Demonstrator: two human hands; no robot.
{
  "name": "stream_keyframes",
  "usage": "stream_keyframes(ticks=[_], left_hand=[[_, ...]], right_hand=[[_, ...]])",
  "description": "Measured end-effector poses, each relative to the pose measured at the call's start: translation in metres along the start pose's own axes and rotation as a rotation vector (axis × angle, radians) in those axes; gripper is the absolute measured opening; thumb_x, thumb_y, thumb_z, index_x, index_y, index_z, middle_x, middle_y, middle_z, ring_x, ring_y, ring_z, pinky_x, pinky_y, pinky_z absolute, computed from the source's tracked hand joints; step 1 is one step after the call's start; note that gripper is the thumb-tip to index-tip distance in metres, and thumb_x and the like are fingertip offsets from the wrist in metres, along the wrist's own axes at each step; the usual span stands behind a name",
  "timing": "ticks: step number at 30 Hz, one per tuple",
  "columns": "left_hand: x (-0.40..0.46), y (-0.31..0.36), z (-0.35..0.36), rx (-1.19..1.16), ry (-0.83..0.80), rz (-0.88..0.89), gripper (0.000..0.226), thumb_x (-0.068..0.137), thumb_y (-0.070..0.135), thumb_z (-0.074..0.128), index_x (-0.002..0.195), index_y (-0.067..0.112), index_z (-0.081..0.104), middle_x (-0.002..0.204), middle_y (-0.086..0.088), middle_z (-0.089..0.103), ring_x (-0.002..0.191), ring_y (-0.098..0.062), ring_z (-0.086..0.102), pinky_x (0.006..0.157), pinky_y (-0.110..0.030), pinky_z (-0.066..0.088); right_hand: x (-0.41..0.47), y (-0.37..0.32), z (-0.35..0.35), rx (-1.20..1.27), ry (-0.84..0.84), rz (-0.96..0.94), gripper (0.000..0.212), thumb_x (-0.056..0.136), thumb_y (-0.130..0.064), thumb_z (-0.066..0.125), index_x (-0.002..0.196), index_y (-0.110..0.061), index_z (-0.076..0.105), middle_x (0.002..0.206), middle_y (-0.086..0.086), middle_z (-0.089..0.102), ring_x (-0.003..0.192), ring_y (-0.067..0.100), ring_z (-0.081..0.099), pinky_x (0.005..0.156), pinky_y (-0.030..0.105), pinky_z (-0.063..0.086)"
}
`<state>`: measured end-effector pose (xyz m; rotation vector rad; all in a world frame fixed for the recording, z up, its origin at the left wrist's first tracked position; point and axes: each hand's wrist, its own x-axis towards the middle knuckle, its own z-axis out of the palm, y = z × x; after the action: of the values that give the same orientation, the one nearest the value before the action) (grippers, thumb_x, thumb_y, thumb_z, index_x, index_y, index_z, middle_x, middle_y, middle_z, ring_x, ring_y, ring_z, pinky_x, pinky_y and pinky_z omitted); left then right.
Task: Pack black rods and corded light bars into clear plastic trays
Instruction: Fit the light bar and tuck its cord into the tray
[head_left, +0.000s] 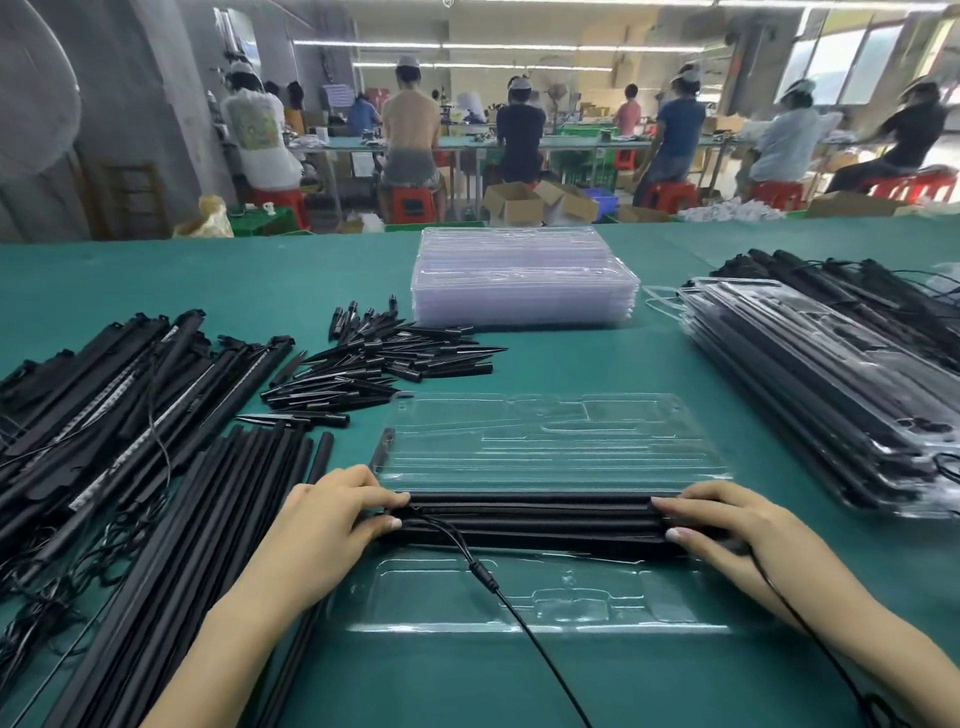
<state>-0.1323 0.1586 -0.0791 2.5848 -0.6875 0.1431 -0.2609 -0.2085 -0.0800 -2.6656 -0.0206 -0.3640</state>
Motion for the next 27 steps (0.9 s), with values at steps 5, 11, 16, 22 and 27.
stream_keyframes(ticks=[5, 11, 16, 22, 27], left_hand=[[0.005, 0.001, -0.004, 0.004, -0.027, -0.011, 0.022, 0.086, 0.032, 0.067, 0.106, 0.04, 0.069, 0.091, 0.024, 0.054, 0.086, 0.006, 0.051, 0.089, -0.031, 0.041], [0.002, 0.0, -0.003, -0.044, -0.013, -0.003, 0.021, 0.083, 0.027, 0.071, 0.102, 0.038, 0.071, 0.092, 0.023, 0.057, 0.087, -0.001, 0.058, 0.084, -0.035, 0.047], [-0.002, 0.002, -0.003, -0.059, -0.001, 0.004, 0.024, 0.084, 0.026, 0.07, 0.105, 0.037, 0.071, 0.09, 0.022, 0.055, 0.088, -0.002, 0.057, 0.082, -0.034, 0.047], [-0.006, 0.007, 0.0, 0.016, 0.027, 0.016, 0.026, 0.087, 0.028, 0.066, 0.111, 0.037, 0.069, 0.09, 0.02, 0.051, 0.078, -0.001, 0.053, 0.072, -0.026, 0.038], [-0.007, 0.013, -0.004, 0.084, -0.016, -0.008, 0.028, 0.092, 0.031, 0.059, 0.118, 0.041, 0.064, 0.095, 0.018, 0.047, 0.075, 0.001, 0.049, 0.073, -0.023, 0.031]], right_hand=[[0.001, -0.005, -0.005, -0.081, -0.056, -0.009, 0.038, 0.081, -0.066, 0.042, 0.109, -0.052, 0.064, 0.104, -0.031, 0.051, 0.088, -0.014, 0.051, 0.066, 0.004, 0.037], [0.001, -0.009, -0.004, -0.057, -0.032, -0.047, 0.038, 0.079, -0.069, 0.041, 0.106, -0.052, 0.06, 0.104, -0.026, 0.049, 0.085, -0.003, 0.056, 0.073, 0.023, 0.05], [-0.002, -0.021, -0.003, -0.05, -0.061, -0.228, 0.024, 0.087, -0.052, 0.052, 0.086, -0.035, 0.069, 0.083, -0.021, 0.056, 0.076, -0.002, 0.056, 0.063, 0.027, 0.051], [-0.005, -0.028, 0.008, -0.14, 0.045, -0.252, 0.005, 0.079, -0.032, 0.075, 0.083, -0.034, 0.072, 0.073, -0.019, 0.06, 0.07, 0.002, 0.054, 0.049, 0.021, 0.047], [-0.005, -0.03, 0.012, -0.25, 0.134, -0.314, 0.02, 0.086, -0.035, 0.066, 0.068, -0.028, 0.061, 0.081, -0.014, 0.053, 0.062, 0.007, 0.044, 0.043, 0.02, 0.033]])
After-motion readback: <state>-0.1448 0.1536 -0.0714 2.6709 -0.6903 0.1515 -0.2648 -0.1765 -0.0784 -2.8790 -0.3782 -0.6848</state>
